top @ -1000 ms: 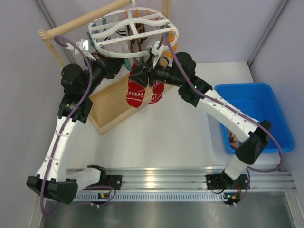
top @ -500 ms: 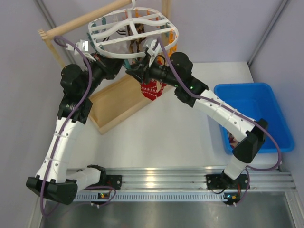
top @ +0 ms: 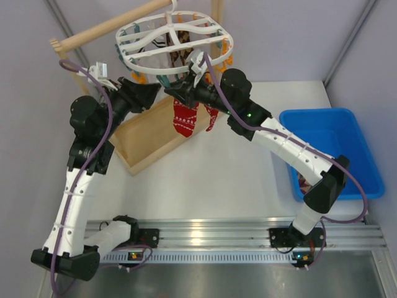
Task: Clip the socks to the hanger
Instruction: Open the clamp at the hanger.
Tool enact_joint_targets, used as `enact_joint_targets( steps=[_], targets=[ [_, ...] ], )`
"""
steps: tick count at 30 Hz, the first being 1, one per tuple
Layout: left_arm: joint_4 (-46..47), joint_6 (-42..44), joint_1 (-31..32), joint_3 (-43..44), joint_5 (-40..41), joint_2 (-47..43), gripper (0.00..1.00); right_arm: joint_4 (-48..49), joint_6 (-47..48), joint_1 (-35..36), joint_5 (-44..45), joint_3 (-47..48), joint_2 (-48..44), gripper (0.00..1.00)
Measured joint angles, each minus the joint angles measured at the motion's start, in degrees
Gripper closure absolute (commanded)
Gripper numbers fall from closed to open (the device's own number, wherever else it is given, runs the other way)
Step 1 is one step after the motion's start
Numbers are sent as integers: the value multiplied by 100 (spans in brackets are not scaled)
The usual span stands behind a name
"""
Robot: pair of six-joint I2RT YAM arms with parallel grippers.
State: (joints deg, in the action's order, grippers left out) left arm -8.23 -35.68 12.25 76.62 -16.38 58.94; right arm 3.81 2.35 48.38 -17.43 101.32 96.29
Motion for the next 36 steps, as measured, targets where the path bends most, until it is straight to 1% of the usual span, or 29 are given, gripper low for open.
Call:
enact_joint_targets(
  steps=[3, 5, 6, 11, 13, 21, 29, 32, 34, 35, 36],
  targets=[
    [-11, 4, -98, -107, -15, -210, 40, 2, 24, 0, 4, 0, 0, 100],
    [7, 4, -136, -125, -92, -282, 37, 0, 33, 0, 2, 0, 0, 100],
    [20, 0, -140, -127, -146, -295, 34, 0, 44, 0, 0, -2, 0, 100],
    [142, -15, -138, -120, -485, -188, 27, -7, 66, 4, -24, -2, 0, 100],
    [162, -17, -125, -83, -544, -55, 26, -15, 70, 20, -22, -2, 0, 100],
    [173, 50, -33, 146, -372, 380, 37, -42, 190, 83, -7, -2, 0, 100],
    [236, 111, 57, 313, -289, 428, 46, -59, 367, 149, 170, -2, 0, 100],
    [247, 118, 98, 319, -264, 455, 52, -70, 415, 175, 243, -2, 0, 100],
    [260, 122, 120, 321, -256, 474, 54, -68, 435, 186, 267, -2, 0, 100],
    [260, 122, 127, 321, -240, 485, 58, -68, 450, 188, 278, -2, 0, 100],
    [267, 116, 131, 321, -243, 496, 60, -76, 461, 192, 291, -2, 0, 100]
  ],
)
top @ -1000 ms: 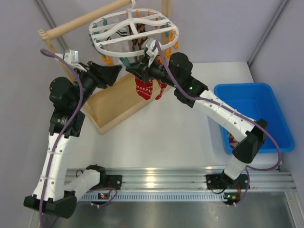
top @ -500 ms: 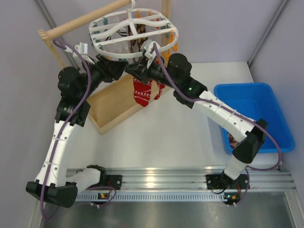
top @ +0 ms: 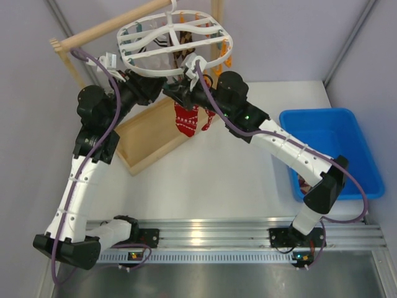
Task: Clip the socks to the hanger
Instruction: Open the clamp at the hanger.
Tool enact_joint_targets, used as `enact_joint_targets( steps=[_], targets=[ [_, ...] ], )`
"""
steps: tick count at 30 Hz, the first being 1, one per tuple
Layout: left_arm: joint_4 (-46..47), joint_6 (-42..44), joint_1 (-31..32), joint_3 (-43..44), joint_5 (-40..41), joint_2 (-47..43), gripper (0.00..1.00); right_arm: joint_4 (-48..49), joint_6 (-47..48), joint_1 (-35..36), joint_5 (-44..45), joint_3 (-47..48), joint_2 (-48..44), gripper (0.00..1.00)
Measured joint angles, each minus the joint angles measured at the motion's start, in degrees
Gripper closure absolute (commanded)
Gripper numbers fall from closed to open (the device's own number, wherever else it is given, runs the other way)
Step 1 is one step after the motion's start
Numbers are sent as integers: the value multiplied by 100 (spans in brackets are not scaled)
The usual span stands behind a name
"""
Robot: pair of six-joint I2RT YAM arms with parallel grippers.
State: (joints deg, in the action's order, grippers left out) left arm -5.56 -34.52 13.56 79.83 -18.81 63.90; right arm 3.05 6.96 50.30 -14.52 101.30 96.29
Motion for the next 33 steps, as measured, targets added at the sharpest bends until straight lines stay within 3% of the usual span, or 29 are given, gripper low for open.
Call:
enact_joint_targets(
  steps=[2, 5, 6, 8, 9, 11, 12, 16, 18, 22, 25, 29, 33],
  targets=[
    [-2, -15, 4, 0, 20, 2, 68, -15, 11, 0, 15, 0, 0, 100],
    [-2, -9, 4, 0, 48, 2, 78, -22, 13, 2, 17, 0, 0, 92],
    [-4, -4, 4, 0, 52, 2, 86, -35, 13, 2, 20, 0, 0, 80],
    [-15, -13, 4, 0, 66, 11, 94, -79, 37, 7, 7, 0, -11, 66],
    [0, -28, 4, 0, 76, 17, 100, -149, 52, 17, -22, -7, -33, 53],
    [0, -44, 4, 0, 90, 28, 100, -323, 72, 46, -87, -46, -101, 42],
    [0, -52, 4, 0, 90, 33, 100, -426, 90, 59, -136, -96, -155, 31],
    [2, -63, 4, 0, 87, 37, 100, -890, 142, 55, -343, -380, -485, 15],
    [2, -70, 4, 0, 85, 37, 100, -1172, 157, -35, -525, -492, -675, 1],
    [2, -74, 4, 0, 85, 39, 100, -1681, 72, -546, -1364, -610, -1049, 0],
    [2, -107, 4, 0, 85, 39, 100, -2050, -4, -1290, -1864, -608, -1241, 6],
    [2, -229, 7, 0, 79, 42, 100, -2240, -138, -1862, -2050, -654, -1388, 32],
    [2, -450, 9, 0, 70, 42, 100, -2004, -225, -1674, -2194, -680, -1458, 51]
  ],
)
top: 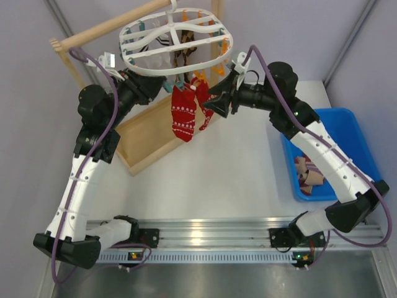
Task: Clip the socks to the hanger
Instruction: Open the clamp at the hanger.
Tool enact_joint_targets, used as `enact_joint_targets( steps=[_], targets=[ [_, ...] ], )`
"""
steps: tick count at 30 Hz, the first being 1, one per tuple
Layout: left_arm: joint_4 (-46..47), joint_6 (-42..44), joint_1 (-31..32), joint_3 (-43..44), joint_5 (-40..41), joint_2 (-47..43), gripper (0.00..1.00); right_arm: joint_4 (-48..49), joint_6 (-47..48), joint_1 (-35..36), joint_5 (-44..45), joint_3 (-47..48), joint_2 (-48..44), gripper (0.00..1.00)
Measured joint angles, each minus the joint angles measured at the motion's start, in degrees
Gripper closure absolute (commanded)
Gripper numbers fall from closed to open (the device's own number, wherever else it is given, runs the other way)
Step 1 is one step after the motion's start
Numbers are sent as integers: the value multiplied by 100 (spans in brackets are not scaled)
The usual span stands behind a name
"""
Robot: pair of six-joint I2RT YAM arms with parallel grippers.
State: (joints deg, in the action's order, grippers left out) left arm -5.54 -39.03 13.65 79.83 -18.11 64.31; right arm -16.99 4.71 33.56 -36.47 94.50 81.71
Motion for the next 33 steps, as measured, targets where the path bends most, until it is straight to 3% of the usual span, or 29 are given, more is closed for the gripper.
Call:
enact_joint_targets(
  steps=[12, 15, 26, 33],
  targets=[
    [-184, -330, 2, 11, 20, 9, 100, 487, 883, 1615, 752, 883, 662, 54],
    [-181, -334, 2, 11, 11, 9, 100, 551, 1051, 1729, 1080, 1062, 992, 50],
    [-131, -280, 0, 9, 13, -9, 100, 713, 1182, 1845, 1836, 1095, 1497, 61],
    [-98, -192, 2, -13, 94, -33, 100, 726, 1163, 1836, 2000, 1095, 1497, 61]
  ],
)
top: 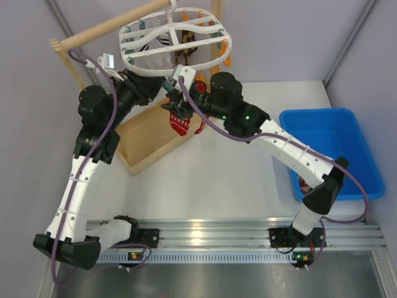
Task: Clip the socks to the hanger
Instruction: Open the clamp at the hanger.
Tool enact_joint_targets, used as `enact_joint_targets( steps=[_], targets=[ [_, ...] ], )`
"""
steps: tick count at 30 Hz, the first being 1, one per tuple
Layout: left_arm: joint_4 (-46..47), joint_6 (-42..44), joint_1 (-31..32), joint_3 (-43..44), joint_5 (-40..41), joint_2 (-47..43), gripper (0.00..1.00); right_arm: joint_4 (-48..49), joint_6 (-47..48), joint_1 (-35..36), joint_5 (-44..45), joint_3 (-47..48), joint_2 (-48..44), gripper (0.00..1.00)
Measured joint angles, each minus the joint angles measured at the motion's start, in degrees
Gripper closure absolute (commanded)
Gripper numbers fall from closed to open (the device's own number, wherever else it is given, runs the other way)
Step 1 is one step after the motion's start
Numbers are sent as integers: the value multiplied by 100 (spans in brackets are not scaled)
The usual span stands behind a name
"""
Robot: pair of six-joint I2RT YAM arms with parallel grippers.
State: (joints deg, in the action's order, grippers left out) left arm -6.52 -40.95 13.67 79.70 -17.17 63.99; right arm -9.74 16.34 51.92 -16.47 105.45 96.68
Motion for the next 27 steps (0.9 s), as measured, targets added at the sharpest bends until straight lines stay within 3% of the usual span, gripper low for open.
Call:
enact_joint_targets(
  steps=[14, 27],
  targets=[
    [-55, 55, -15, -4, 162, -160, 100, -48, -162, -372, 358, 197, 79, 58],
    [-39, 55, -39, -63, 92, -160, 100, 127, -393, -328, -481, 372, 103, 52]
  ],
)
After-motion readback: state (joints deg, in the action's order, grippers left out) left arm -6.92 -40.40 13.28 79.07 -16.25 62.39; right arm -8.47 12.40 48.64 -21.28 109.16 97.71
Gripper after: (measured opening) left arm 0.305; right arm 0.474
